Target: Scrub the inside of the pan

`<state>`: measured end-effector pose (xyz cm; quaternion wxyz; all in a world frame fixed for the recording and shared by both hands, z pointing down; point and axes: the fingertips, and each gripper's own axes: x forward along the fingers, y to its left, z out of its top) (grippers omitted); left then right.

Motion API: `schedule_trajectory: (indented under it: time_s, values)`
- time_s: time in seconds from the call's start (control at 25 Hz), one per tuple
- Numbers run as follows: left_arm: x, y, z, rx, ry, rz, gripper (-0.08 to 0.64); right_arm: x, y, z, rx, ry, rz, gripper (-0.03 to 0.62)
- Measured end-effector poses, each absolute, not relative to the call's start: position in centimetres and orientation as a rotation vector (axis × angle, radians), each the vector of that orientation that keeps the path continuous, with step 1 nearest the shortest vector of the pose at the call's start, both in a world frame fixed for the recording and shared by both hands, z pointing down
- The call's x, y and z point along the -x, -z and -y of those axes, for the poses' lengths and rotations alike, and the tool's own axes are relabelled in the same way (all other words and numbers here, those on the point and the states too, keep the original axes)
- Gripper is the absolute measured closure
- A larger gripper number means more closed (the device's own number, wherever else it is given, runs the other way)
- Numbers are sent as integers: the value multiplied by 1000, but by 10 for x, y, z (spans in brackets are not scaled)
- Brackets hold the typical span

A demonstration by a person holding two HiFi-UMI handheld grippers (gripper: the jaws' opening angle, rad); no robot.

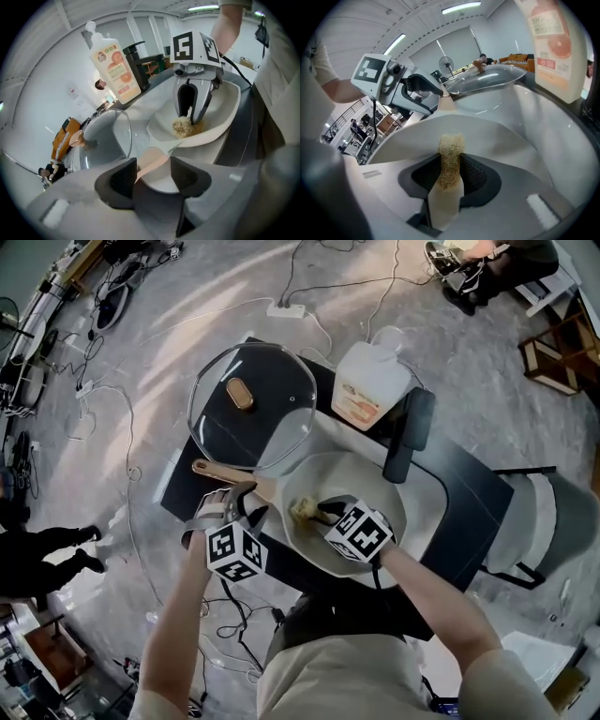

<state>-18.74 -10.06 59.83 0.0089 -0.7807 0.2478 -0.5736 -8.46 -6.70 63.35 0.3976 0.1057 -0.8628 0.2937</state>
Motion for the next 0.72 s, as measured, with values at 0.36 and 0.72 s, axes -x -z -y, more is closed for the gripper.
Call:
schedule_trajectory:
  time_s: [0.36, 0.72]
  values:
    - [189, -600, 100, 2208, 1804, -569, 325, 89, -640, 46, -101, -786, 2170, 463]
    - [184, -610, 110, 2235, 1839, -502, 322, 99, -634, 52, -95, -771, 2235, 465]
